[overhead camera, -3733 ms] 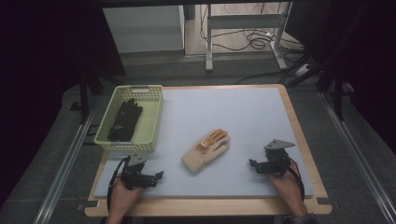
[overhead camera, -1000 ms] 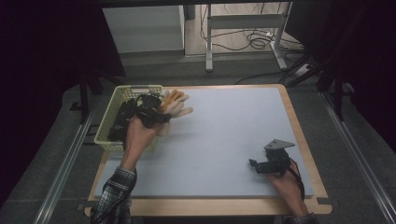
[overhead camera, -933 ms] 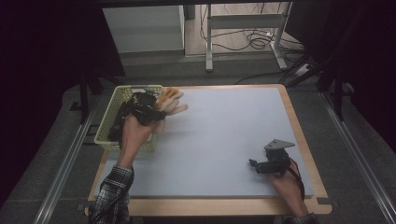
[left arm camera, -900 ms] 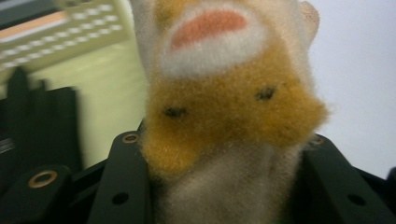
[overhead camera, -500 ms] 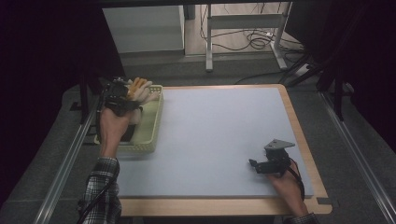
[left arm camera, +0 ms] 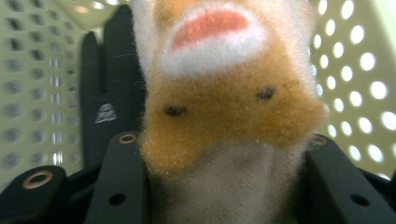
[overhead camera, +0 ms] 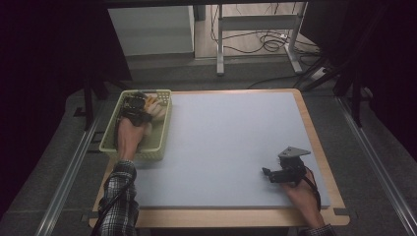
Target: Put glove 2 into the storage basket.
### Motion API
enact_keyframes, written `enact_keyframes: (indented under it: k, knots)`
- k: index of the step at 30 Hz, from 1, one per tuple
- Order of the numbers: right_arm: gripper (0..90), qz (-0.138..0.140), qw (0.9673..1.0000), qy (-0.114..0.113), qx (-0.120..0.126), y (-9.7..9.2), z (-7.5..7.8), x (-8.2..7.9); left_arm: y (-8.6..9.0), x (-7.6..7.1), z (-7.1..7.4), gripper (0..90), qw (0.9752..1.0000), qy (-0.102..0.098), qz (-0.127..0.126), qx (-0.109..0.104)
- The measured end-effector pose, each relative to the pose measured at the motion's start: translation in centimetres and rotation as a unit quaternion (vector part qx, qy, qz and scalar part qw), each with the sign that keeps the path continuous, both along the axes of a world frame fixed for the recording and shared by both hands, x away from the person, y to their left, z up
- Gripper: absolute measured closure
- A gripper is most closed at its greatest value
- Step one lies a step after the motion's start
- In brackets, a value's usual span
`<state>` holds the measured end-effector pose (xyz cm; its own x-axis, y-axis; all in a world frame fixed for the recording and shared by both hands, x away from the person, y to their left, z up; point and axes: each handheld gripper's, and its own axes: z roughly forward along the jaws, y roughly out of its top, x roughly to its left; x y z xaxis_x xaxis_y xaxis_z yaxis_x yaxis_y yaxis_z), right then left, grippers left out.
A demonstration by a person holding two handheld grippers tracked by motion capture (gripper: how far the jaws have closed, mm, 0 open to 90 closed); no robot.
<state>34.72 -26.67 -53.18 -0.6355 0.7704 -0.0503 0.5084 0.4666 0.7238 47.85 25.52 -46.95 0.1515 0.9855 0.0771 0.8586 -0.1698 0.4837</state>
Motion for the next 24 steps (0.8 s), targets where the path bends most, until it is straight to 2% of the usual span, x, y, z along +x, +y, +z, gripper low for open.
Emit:
enact_keyframes:
  k: [3, 4, 6, 8, 9, 10, 12, 15, 16, 18, 20, 21, 22, 24]
  knots:
    - [12.9, 0.0, 1.0, 0.0, 0.0, 0.0, 0.0, 0.0, -0.9, 0.7, -1.1, 53.4, 0.9995, 0.016, -0.027, -0.006]
    - [12.9, 0.0, 1.0, 0.0, 0.0, 0.0, 0.0, 0.0, -1.4, 0.9, -1.6, 52.3, 0.9988, 0.026, -0.04, -0.015]
    - [12.9, 0.0, 1.0, 0.0, 0.0, 0.0, 0.0, 0.0, -2.0, 1.1, -2.4, 46.5, 0.9975, 0.047, -0.051, -0.014]
    - [12.9, 0.0, 1.0, 0.0, 0.0, 0.0, 0.0, 0.0, -1.6, 1.4, -3.0, 39.2, 0.9966, 0.068, -0.039, -0.027]
    - [12.9, 0.0, 1.0, 0.0, 0.0, 0.0, 0.0, 0.0, -1.1, 1.5, -3.1, 33.2, 0.9964, 0.074, -0.032, -0.026]
    - [12.9, 0.0, 1.0, 0.0, 0.0, 0.0, 0.0, 0.0, -0.9, 1.5, -3.1, 25.2, 0.9957, 0.079, -0.036, -0.031]
    - [12.9, 0.0, 1.0, 0.0, 0.0, 0.0, 0.0, 0.0, -0.6, 1.3, -2.8, 16.5, 0.9949, 0.082, -0.046, -0.036]
    - [12.9, 0.0, 1.0, 0.0, 0.0, 0.0, 0.0, 0.0, -0.8, 0.6, -1.2, 7.7, 0.9954, 0.066, -0.061, -0.033]
    - [12.9, 0.0, 1.0, 0.0, 0.0, 0.0, 0.0, 0.0, -0.8, 0.4, -0.6, 7.3, 0.9955, 0.059, -0.067, -0.034]
    - [12.9, 0.0, 1.0, 0.0, 0.0, 0.0, 0.0, 0.0, -0.5, -0.2, 1.2, 8.1, 0.9965, 0.033, -0.069, -0.034]
    - [12.9, 0.0, 1.0, 0.0, 0.0, 0.0, 0.0, 0.0, -0.2, -0.6, 2.5, 14.4, 0.9978, 0.011, -0.06, -0.026]
    - [12.9, 0.0, 1.0, 0.0, 0.0, 0.0, 0.0, 0.0, 0.2, -0.9, 3.1, 22.3, 0.9984, 0.0, -0.051, -0.023]
    - [12.9, 0.0, 1.0, 0.0, 0.0, 0.0, 0.0, 0.0, 0.5, -1.0, 3.3, 35.9, 0.9987, -0.002, -0.047, -0.019]
    - [12.9, 0.0, 1.0, 0.0, 0.0, 0.0, 0.0, 0.0, 1.0, -0.9, 2.9, 53.7, 0.9997, 0.006, -0.025, 0.003]
